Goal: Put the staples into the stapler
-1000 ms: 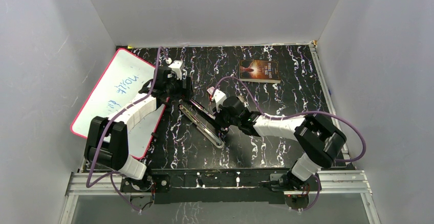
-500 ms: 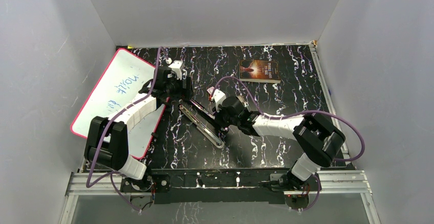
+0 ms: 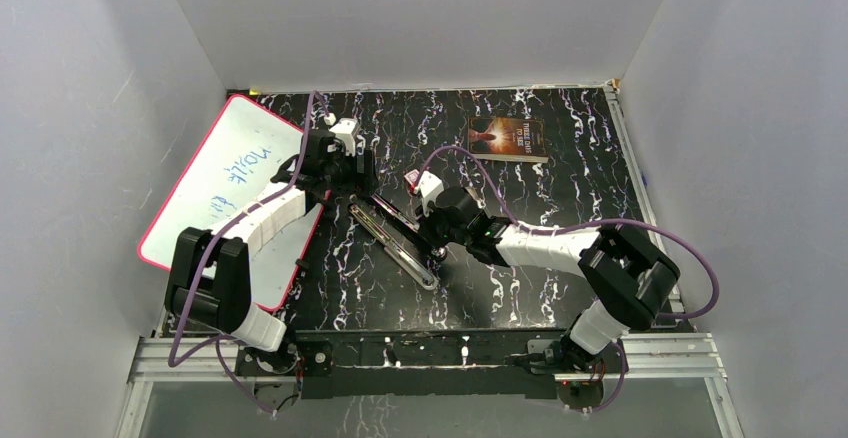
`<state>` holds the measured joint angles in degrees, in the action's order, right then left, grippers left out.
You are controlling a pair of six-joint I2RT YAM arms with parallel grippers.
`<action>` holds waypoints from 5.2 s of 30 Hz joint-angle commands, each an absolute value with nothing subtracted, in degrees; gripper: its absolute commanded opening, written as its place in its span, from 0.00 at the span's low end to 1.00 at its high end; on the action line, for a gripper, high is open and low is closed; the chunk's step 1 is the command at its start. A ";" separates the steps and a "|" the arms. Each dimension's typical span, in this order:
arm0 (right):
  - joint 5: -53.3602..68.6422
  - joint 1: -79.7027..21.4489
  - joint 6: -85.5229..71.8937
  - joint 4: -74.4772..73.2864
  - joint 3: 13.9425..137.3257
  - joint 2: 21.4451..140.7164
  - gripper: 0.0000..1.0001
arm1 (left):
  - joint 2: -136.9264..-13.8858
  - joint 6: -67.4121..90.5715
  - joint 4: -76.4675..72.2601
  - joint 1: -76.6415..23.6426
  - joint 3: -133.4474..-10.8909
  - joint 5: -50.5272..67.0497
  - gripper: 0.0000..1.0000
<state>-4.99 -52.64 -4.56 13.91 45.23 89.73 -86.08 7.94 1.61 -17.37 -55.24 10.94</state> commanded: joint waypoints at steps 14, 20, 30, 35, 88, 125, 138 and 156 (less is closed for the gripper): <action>-5.96 -52.95 -5.45 14.00 48.34 90.64 0.00 | -86.14 7.65 2.20 -17.05 -57.56 11.52 0.81; -6.06 -52.94 -5.75 12.77 49.15 91.74 0.00 | -86.22 7.65 2.20 -17.06 -57.57 11.60 0.81; -6.76 -52.99 -5.95 11.02 49.92 92.59 0.00 | -86.27 7.65 2.20 -17.10 -57.57 11.60 0.81; -6.93 -52.97 -6.14 10.79 49.75 92.11 0.00 | -86.28 7.65 2.18 -17.05 -57.61 11.70 0.81; -6.62 -52.94 -7.59 14.77 47.19 88.93 0.00 | -86.01 7.73 2.02 -17.07 -57.59 11.87 0.81; -6.80 -52.94 -7.87 11.24 48.25 92.30 0.00 | -85.96 7.66 2.02 -17.05 -57.48 11.95 0.81; -7.02 -52.96 -7.11 14.13 46.42 88.21 0.00 | -85.96 7.65 2.02 -17.05 -57.48 12.04 0.81; -5.62 -52.95 -7.21 12.80 47.43 90.89 0.00 | -86.05 7.65 2.02 -17.08 -57.57 12.08 0.81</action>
<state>-5.85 -52.69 -7.31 11.73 46.28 90.48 -86.70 7.94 1.74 -17.37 -55.24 11.20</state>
